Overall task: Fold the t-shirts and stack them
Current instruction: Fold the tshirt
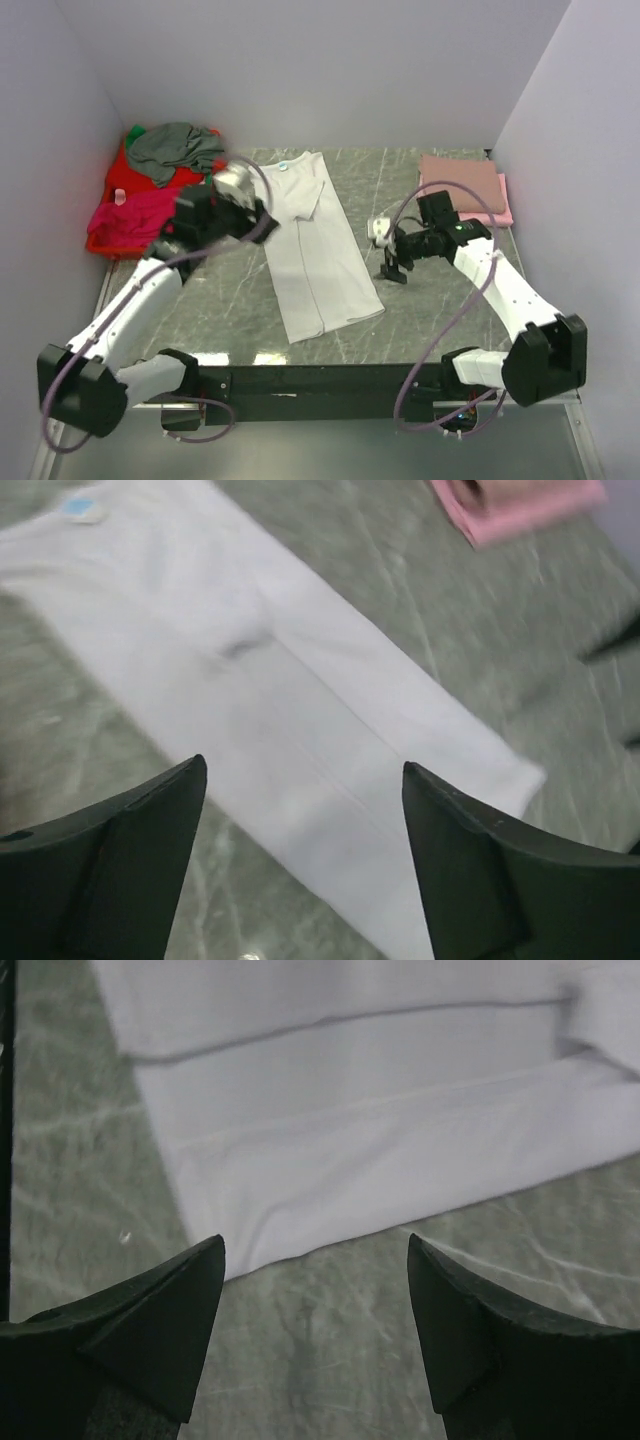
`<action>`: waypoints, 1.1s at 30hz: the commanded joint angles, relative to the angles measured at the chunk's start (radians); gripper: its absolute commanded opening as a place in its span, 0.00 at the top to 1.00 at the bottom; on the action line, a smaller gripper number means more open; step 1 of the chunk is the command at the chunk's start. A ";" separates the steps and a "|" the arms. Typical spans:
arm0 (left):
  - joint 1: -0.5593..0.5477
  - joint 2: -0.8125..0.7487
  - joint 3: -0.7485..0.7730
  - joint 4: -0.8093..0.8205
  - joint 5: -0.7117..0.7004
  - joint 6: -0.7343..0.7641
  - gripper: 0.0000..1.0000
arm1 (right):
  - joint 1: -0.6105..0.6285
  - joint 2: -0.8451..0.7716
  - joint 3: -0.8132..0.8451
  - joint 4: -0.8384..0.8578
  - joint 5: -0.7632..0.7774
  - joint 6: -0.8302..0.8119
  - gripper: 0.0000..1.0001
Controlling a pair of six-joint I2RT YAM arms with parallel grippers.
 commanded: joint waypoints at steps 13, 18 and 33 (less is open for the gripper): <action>-0.954 0.050 -0.308 -0.086 -0.443 0.337 0.48 | -0.007 -0.061 -0.301 -0.226 0.067 -0.644 0.21; -0.971 0.191 -0.302 -0.042 -0.476 0.360 0.41 | -0.006 -0.083 -0.328 -0.190 0.049 -0.614 0.21; -0.971 0.308 -0.305 -0.051 -0.529 0.379 0.81 | 0.194 0.070 -0.378 0.072 0.266 -0.457 0.32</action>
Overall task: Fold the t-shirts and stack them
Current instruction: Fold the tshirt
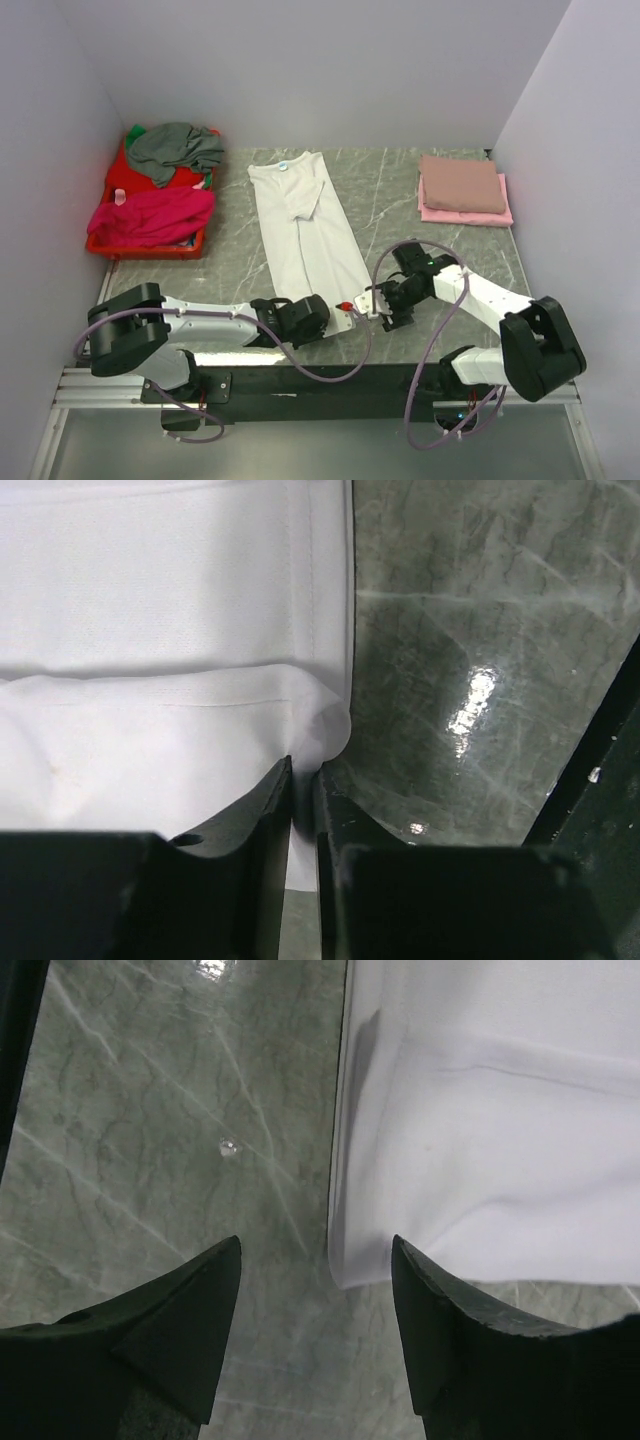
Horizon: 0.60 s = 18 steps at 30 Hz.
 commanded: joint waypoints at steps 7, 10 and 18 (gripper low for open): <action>-0.007 -0.114 -0.067 -0.029 0.001 0.017 0.84 | 0.149 0.044 -0.035 0.241 0.189 0.181 0.37; -0.013 -0.122 -0.077 -0.029 0.001 0.025 0.85 | 0.174 0.061 -0.042 0.264 0.229 0.204 0.41; -0.017 -0.126 -0.084 -0.020 0.001 0.039 0.88 | 0.203 0.039 -0.059 0.220 0.207 0.207 0.84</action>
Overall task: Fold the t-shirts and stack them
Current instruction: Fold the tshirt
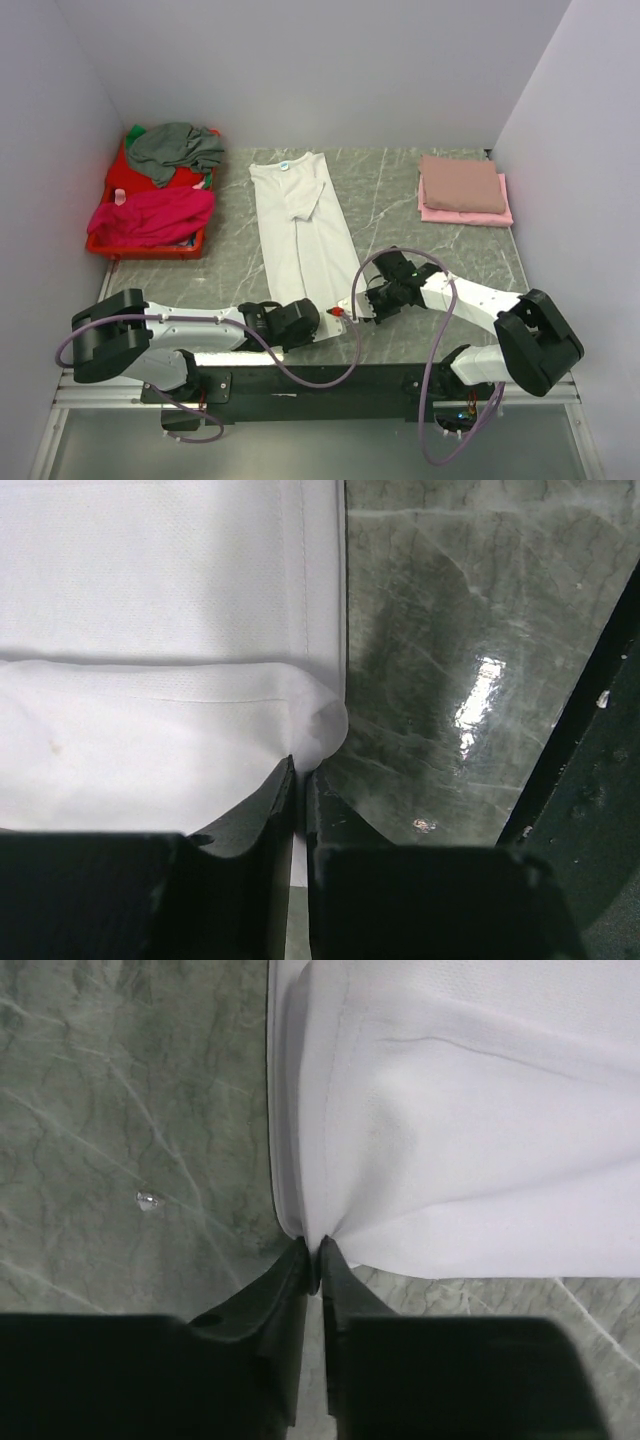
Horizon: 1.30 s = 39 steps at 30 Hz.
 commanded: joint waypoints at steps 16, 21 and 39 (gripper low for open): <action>0.002 -0.268 -0.064 0.021 0.097 0.113 1.00 | -0.095 -0.065 0.180 -0.268 -0.234 0.033 1.00; 0.001 -0.264 -0.077 0.017 0.147 0.090 0.99 | -0.076 -0.064 0.125 -0.259 -0.208 0.009 0.83; 0.001 -0.238 -0.077 0.011 0.170 0.108 0.99 | 0.124 -0.076 -0.025 -0.054 -0.079 0.099 0.30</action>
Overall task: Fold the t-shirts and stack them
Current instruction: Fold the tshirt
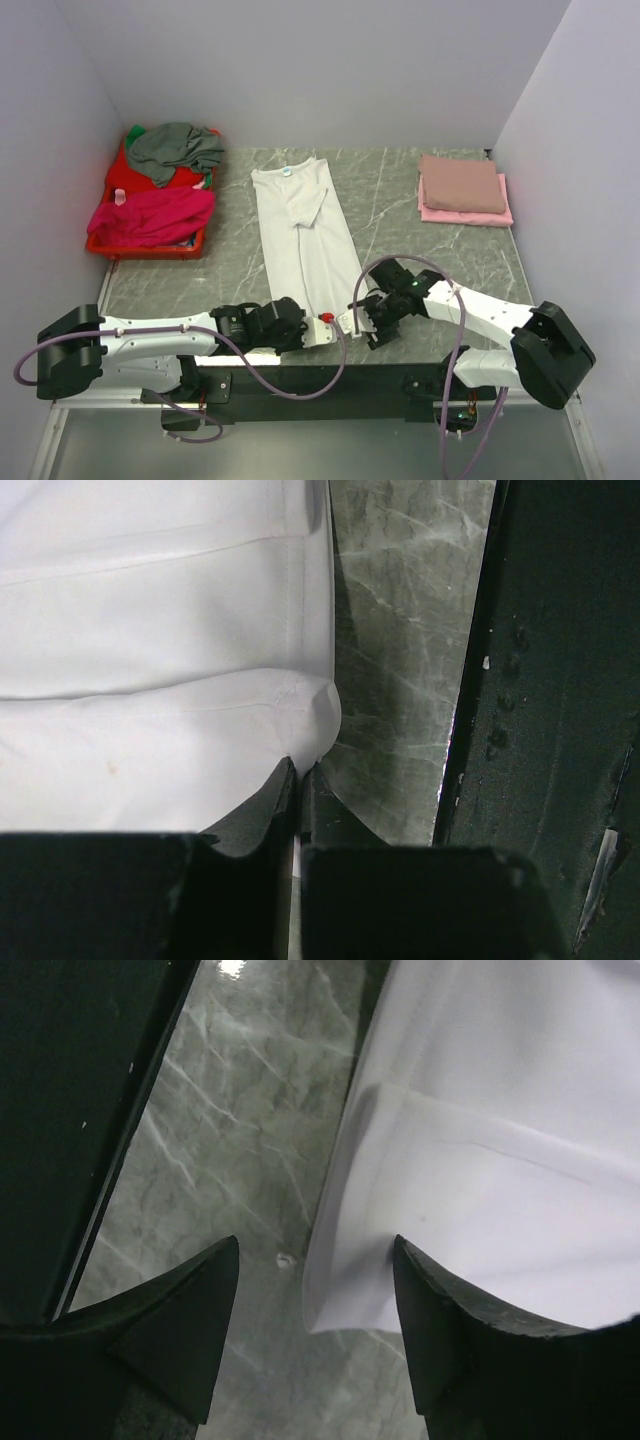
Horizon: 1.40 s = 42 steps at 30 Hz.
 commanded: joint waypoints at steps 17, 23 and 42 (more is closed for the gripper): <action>-0.004 0.002 -0.019 0.020 0.025 0.024 0.99 | 0.079 0.135 -0.027 0.163 0.243 0.151 0.96; -0.002 -0.016 -0.024 0.047 -0.008 0.027 1.00 | 0.044 0.100 0.040 0.077 0.099 0.159 1.00; 0.507 0.109 0.149 0.190 0.191 0.311 1.00 | -0.194 0.397 0.619 -0.065 -0.007 0.182 1.00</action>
